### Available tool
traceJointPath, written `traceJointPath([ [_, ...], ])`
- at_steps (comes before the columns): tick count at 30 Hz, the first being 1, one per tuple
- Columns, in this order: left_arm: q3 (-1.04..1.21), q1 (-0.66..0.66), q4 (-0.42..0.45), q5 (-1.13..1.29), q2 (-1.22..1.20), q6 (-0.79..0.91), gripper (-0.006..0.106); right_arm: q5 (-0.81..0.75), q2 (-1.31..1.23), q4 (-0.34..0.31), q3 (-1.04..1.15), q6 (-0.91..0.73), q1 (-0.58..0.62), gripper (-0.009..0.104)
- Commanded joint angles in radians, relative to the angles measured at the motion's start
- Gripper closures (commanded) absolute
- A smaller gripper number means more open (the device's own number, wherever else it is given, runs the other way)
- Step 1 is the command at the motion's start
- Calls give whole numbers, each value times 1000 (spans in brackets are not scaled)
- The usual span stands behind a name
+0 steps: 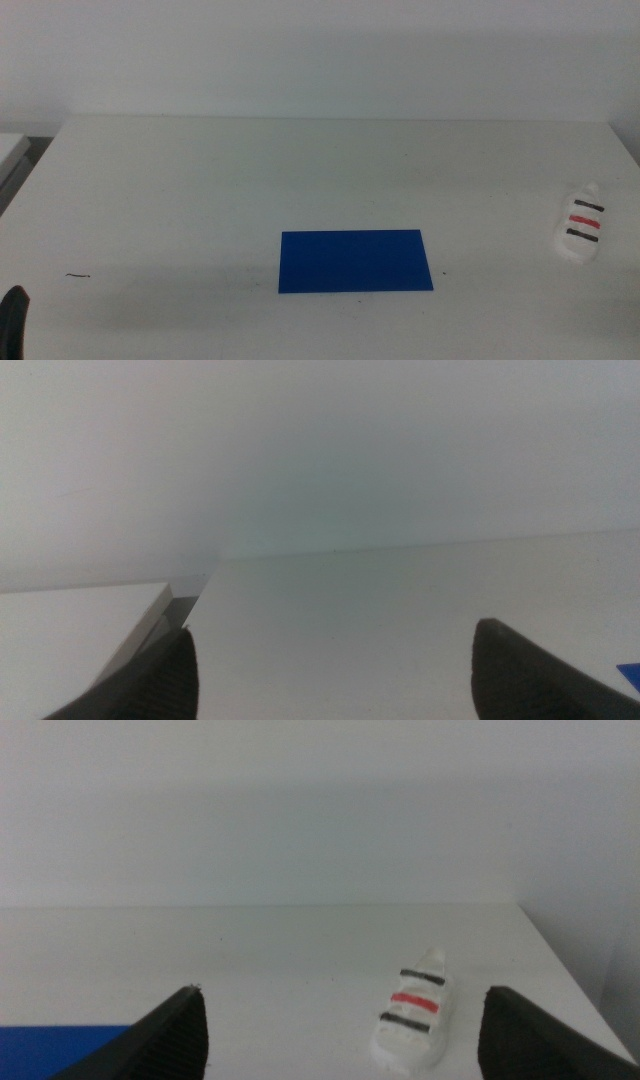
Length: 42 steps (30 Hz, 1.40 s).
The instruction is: Use one arm to grab the shoe from the table and place it on the mat.
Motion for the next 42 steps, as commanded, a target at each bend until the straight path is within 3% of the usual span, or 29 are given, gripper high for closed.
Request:
traceJointPath([
  [1, 0, 0, -4, -12, 5, -1, 7, 29, -5, -3, -4, -6, 4, 4],
  [9, 0, 0, -4, -12, 5, -1, 7, 242, 138, 12, -287, -6, 6, 4],
  [15, 0, 0, -4, -12, 5, -1, 7, 560, 430, 39, -570, -6, 6, 4],
  [24, 0, 0, -4, -12, 5, -1, 7, 769, 937, 73, -875, 72, 6, 4],
  [30, 0, 0, -4, -12, 5, -1, 7, 777, 1236, 83, -1020, 142, -41, 4],
  [33, 0, 0, -4, -12, 5, -1, 7, 775, 1385, 37, -1081, 251, -103, 4],
  [38, 0, 0, -4, -12, 5, -1, 7, 705, 1619, -144, -1171, 393, -114, 4],
  [42, 0, 0, -4, -12, 5, -1, 7, 630, 1775, -187, -1254, 442, -116, 4],
])
